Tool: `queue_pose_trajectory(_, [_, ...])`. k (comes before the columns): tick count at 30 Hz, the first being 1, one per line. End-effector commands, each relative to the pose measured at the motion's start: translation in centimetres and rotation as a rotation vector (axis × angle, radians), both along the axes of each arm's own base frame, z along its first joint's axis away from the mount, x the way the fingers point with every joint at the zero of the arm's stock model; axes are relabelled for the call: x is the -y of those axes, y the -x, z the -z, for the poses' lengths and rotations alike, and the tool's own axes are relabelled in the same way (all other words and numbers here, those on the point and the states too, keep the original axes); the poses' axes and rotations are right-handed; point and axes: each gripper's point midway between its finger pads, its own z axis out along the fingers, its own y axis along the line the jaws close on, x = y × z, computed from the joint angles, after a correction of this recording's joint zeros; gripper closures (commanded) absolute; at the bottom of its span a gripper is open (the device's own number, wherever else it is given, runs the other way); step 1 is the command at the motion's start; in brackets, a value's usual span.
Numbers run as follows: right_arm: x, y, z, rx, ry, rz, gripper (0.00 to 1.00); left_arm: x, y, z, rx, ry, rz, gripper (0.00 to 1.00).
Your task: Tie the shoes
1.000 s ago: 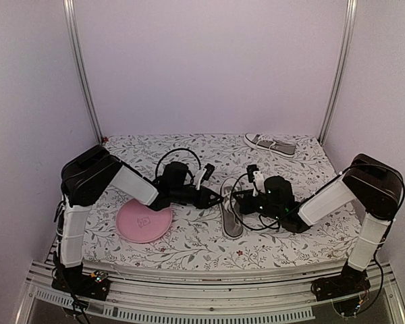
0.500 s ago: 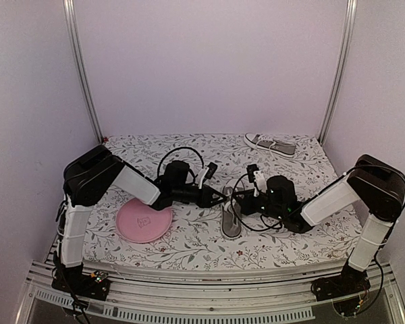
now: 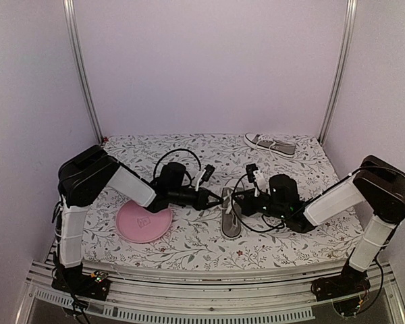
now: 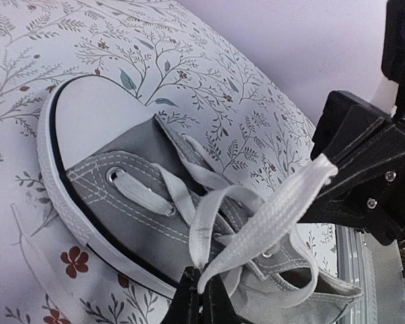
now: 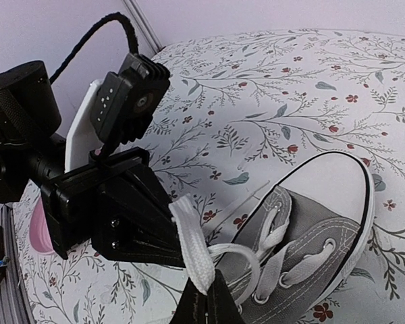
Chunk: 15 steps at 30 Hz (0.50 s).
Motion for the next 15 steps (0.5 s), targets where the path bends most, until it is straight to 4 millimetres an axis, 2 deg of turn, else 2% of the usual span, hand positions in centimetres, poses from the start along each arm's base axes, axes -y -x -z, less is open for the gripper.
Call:
queue_pose_trajectory(1, [-0.7,2.0,-0.5,-0.006,0.002,-0.128,0.98,-0.3,0.6,-5.2,0.053,0.107,-0.014,1.0])
queue_pose_trajectory(4, [-1.0,3.1,0.2,-0.039,0.012,-0.174,0.98,-0.2,1.6,-6.2,0.036,0.148,0.002,1.0])
queue_pose_trajectory(8, [-1.4,3.7,1.4,-0.066,0.038,-0.199,0.98,0.0,2.3,-6.2,0.029,0.146,0.006,1.0])
queue_pose_trajectory(13, [-1.0,2.2,3.9,-0.145,0.107,-0.112,0.98,0.1,2.8,-6.3,0.024,0.147,0.013,1.0])
queue_pose_trajectory(15, [-0.8,1.8,4.1,-0.15,0.109,-0.083,0.98,0.2,3.1,-6.6,0.025,0.15,0.02,1.0])
